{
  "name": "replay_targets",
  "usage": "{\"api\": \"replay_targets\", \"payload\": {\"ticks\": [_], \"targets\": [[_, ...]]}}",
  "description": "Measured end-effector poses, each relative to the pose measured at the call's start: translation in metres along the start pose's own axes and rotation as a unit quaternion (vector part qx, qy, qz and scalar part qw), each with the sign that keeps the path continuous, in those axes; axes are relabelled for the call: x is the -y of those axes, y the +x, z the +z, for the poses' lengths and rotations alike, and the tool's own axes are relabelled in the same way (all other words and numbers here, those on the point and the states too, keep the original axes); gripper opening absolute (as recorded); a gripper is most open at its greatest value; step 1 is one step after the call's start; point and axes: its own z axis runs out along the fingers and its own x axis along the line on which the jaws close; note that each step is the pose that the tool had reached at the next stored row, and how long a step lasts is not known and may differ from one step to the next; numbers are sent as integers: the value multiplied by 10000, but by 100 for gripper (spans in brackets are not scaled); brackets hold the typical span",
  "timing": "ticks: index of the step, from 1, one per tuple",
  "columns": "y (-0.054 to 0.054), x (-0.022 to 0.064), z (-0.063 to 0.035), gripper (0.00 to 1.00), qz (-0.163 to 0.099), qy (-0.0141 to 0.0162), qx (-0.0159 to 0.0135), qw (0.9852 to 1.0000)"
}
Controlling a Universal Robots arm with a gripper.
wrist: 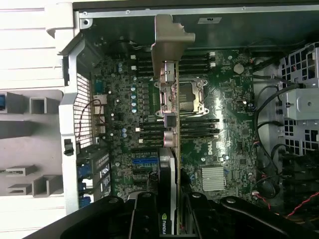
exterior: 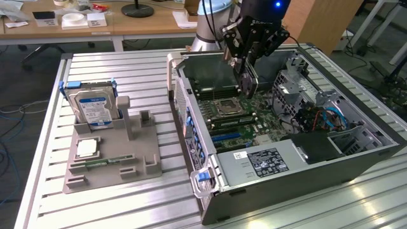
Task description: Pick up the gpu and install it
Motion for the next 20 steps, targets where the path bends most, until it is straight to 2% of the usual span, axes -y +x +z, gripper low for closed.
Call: {"api": "replay_targets", "payload": {"ticks": [14,20], "targets": [[-260,-23,6,27,0,0,0,10000],[-265,-24,6,27,0,0,0,10000]]}}
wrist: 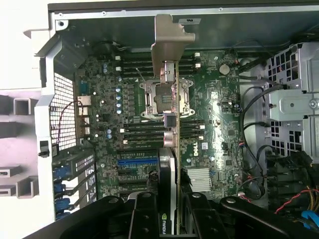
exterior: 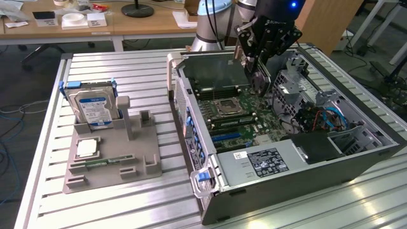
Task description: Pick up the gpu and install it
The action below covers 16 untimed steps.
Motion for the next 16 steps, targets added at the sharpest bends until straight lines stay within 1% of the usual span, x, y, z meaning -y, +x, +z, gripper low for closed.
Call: {"api": "replay_targets", "payload": {"ticks": [3,5,14,16], "targets": [[-5,0,1,27,0,0,0,10000],[-29,-3,1,27,0,0,0,10000],[-216,-16,6,27,0,0,0,10000],[-233,-18,6,27,0,0,0,10000]]}}
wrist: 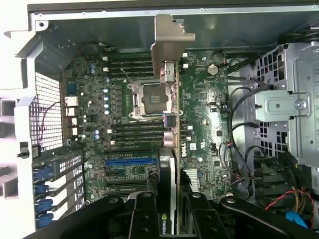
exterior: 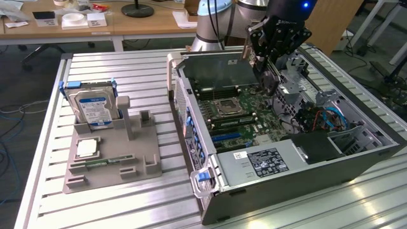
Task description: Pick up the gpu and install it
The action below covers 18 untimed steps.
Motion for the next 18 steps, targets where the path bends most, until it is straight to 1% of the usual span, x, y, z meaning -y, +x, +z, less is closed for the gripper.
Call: {"api": "replay_targets", "payload": {"ticks": [6,13,18], "targets": [[-3,0,1,27,0,-1,0,10000],[-56,-4,2,27,0,0,0,10000],[-56,-4,2,27,0,0,0,10000]]}}
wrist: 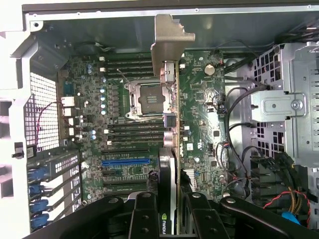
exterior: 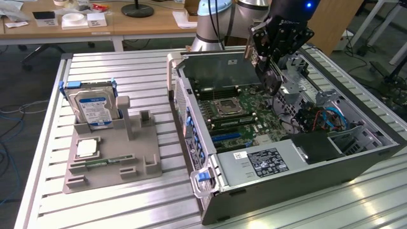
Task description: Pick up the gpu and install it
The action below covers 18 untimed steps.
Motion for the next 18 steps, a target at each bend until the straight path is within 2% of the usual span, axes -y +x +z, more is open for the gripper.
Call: {"api": "replay_targets", "payload": {"ticks": [10,14,18], "targets": [[-13,-1,0,27,-1,-1,-1,10000],[-82,-6,2,27,0,-1,0,10000],[-203,-15,6,27,0,-1,0,10000]]}}
